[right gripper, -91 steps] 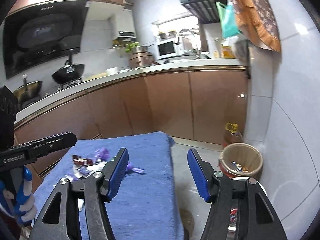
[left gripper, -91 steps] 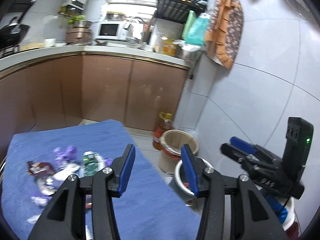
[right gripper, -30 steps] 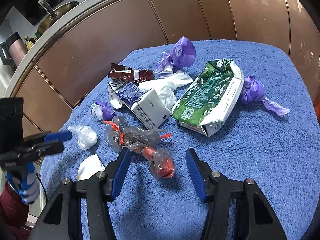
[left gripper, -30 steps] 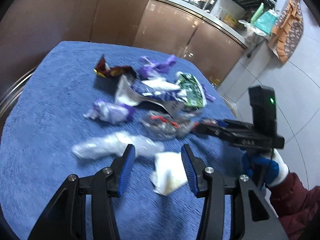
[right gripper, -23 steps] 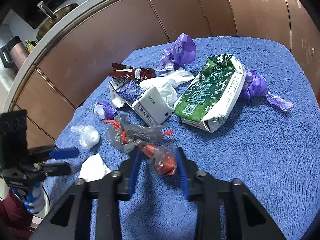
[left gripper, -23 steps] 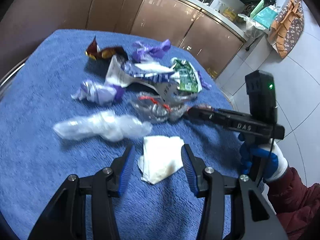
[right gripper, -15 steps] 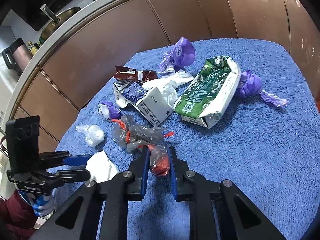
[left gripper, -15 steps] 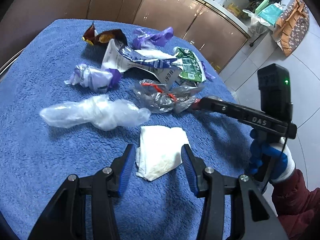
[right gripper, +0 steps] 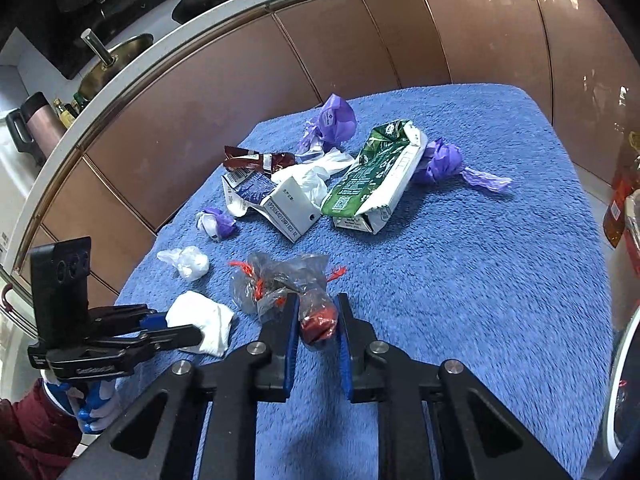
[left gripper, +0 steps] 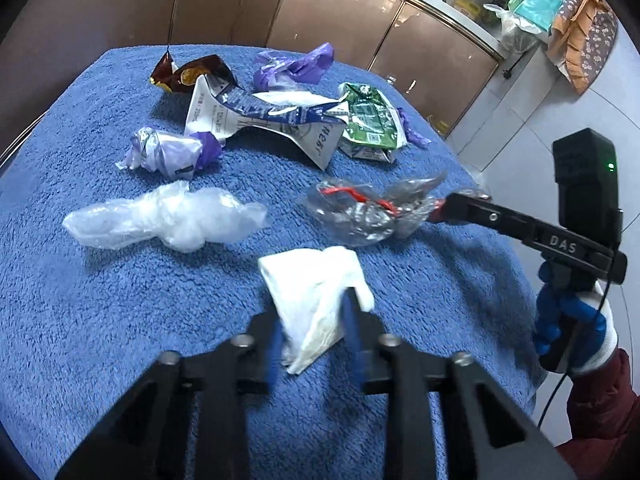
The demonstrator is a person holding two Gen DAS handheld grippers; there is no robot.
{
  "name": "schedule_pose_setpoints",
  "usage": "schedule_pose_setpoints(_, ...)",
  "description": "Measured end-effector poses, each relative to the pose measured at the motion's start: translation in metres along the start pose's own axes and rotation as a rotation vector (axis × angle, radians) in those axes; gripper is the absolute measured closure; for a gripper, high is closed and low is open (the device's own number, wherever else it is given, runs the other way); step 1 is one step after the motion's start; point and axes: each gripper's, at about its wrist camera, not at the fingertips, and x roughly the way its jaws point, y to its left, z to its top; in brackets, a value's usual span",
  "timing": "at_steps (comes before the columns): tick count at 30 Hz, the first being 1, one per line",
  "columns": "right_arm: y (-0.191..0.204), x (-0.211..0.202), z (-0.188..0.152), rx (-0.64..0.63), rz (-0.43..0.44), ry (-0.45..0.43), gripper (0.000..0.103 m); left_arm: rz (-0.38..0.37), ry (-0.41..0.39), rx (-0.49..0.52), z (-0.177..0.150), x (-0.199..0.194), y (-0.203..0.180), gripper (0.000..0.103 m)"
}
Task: Collect trash
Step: 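Carry the tissue and clear wrapper in both tools over the black trash bin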
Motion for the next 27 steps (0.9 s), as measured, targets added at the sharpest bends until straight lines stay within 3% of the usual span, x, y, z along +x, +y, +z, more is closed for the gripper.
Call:
schedule_pose_setpoints(6, 0.009, -0.020, -0.006, -0.013, -0.013, -0.025, 0.089, -0.015, -0.027, -0.026, -0.004, -0.009, -0.006, 0.091)
schedule_pose_setpoints(27, 0.023, -0.110, -0.031, 0.007, -0.107, -0.186, 0.089, -0.035, -0.160, 0.023, -0.012, -0.075, -0.036, 0.091)
